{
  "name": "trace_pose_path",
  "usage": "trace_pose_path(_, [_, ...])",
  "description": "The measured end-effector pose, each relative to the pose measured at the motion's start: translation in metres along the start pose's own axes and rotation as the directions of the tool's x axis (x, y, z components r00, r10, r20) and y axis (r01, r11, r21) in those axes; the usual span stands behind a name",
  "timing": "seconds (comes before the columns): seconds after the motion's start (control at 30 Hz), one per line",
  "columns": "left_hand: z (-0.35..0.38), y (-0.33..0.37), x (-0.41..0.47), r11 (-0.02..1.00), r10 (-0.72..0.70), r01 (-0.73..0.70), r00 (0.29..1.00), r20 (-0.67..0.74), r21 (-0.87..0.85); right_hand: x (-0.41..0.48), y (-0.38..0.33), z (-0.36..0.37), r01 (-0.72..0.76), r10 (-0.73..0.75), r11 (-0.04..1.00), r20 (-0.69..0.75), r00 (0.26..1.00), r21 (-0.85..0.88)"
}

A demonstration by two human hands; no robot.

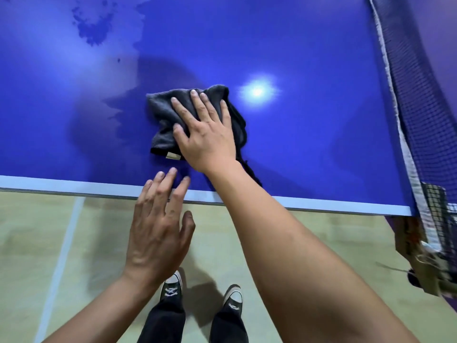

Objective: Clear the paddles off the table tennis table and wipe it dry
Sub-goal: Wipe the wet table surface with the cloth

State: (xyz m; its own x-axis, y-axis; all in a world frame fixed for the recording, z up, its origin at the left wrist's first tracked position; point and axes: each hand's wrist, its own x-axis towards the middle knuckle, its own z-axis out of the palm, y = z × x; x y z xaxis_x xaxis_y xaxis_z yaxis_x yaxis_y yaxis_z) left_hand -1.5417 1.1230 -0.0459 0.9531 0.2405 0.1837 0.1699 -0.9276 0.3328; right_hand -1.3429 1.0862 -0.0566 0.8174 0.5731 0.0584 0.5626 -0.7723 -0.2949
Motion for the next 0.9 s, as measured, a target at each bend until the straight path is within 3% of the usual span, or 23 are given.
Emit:
trace_pose_path(0.17, [0.027, 0.063, 0.003, 0.999, 0.037, -0.037, 0.999, 0.002, 0.017, -0.045, 0.131, -0.042, -0.165, 0.163, 0.985, -0.054, 0.985, -0.044])
trace_pose_path(0.47, [0.05, 0.088, -0.003, 0.998, -0.007, 0.005, 0.999, 0.031, 0.067, -0.147, 0.307, -0.104, -0.474, 0.463, 0.879, -0.141, 0.875, -0.056])
trace_pose_path(0.67, [0.042, 0.083, -0.002, 1.0, -0.004, 0.002, 0.995, 0.097, 0.017, -0.157, 0.303, -0.106, -0.531, 0.519, 0.846, -0.154, 0.841, -0.05])
trace_pose_path(0.77, [0.033, 0.07, -0.006, 1.0, 0.001, -0.003, 0.994, 0.109, 0.015, -0.159, 0.268, -0.094, -0.528, 0.514, 0.848, -0.154, 0.844, -0.059])
trace_pose_path(0.9, [0.013, 0.025, -0.014, 0.994, -0.096, 0.092, 0.993, 0.066, 0.054, -0.149, 0.19, -0.065, -0.44, 0.423, 0.895, -0.174, 0.889, -0.075])
